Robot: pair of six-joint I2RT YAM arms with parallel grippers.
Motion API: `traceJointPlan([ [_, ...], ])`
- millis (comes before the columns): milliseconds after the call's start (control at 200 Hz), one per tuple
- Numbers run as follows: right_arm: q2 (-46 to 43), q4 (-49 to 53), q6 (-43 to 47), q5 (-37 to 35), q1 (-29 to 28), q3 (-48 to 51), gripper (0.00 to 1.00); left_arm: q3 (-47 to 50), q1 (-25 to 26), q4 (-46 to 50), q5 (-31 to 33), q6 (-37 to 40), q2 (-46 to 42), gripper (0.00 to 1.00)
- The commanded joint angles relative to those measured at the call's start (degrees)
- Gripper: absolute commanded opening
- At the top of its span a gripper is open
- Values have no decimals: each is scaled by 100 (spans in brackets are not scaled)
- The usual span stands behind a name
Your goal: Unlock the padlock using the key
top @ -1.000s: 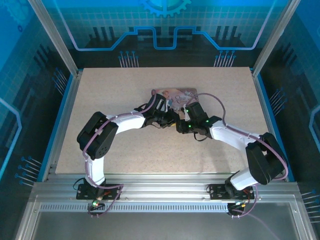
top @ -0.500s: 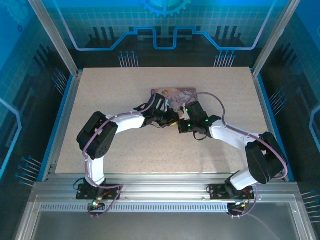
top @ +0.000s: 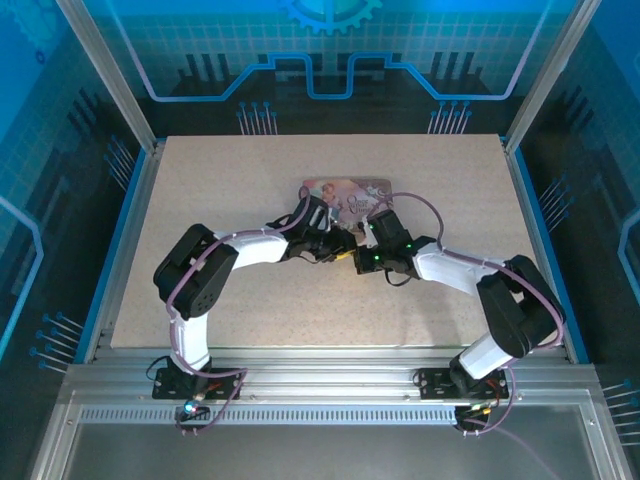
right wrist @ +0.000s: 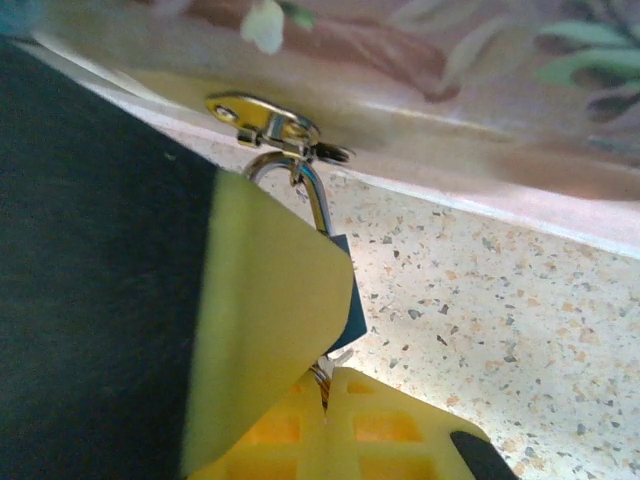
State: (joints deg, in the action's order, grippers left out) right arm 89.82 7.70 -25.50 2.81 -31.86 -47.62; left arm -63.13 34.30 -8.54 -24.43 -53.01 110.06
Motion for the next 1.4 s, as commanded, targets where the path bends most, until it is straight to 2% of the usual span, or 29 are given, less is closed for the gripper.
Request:
traceJointPlan([
  [0,183,-146,109,-41,22,100,0,215,29,-438,-220,-358,-115,33],
  [185,264,-153,207,4,23,72,0,337,-40,-484,-176,-323,-244,34],
  [580,665,242,575,31,30,-248,0,411,-143,48,146,-188,-384,36],
  [831,339,43,459,207,22,-231,0,321,-163,170,99,-104,-296,30],
  [1111,218,14,462,159,23,-197,0,187,-137,202,155,-102,-169,31],
  [1396,324,276,795,98,32,-247,0,356,-217,348,348,163,-504,34],
])
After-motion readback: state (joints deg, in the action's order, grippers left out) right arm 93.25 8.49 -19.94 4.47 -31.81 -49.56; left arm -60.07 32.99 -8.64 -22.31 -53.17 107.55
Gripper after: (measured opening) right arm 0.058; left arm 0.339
